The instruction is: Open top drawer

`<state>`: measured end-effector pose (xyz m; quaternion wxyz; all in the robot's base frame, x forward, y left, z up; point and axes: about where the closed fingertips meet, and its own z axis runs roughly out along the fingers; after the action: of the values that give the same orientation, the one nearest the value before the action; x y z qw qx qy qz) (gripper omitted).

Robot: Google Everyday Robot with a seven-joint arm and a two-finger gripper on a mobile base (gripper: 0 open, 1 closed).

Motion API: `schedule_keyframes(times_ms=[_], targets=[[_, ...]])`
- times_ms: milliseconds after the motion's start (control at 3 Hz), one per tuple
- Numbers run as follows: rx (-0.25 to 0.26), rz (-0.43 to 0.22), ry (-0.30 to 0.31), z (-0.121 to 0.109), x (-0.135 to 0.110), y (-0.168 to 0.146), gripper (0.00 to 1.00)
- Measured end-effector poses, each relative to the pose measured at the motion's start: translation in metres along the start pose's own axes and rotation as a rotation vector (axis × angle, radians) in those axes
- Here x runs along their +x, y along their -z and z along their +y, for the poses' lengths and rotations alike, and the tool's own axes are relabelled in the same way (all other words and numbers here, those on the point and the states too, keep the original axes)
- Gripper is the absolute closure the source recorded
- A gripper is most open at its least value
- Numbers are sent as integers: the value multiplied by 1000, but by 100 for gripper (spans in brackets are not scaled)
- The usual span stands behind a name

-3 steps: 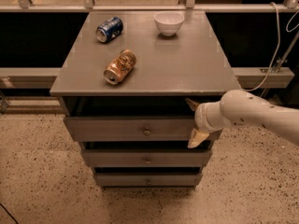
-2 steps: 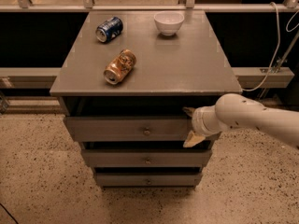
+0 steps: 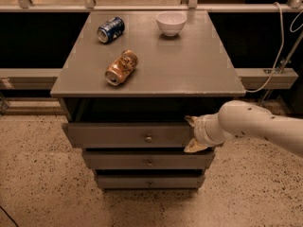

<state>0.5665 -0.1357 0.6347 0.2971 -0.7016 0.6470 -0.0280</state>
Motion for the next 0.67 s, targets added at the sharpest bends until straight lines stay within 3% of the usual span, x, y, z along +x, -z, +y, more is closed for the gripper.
schedule_keyframes(times_ms=[333,667], targets=[[-21,-23,14,25,-17,32,32],[-37,-60,36,43,-38,71,21]])
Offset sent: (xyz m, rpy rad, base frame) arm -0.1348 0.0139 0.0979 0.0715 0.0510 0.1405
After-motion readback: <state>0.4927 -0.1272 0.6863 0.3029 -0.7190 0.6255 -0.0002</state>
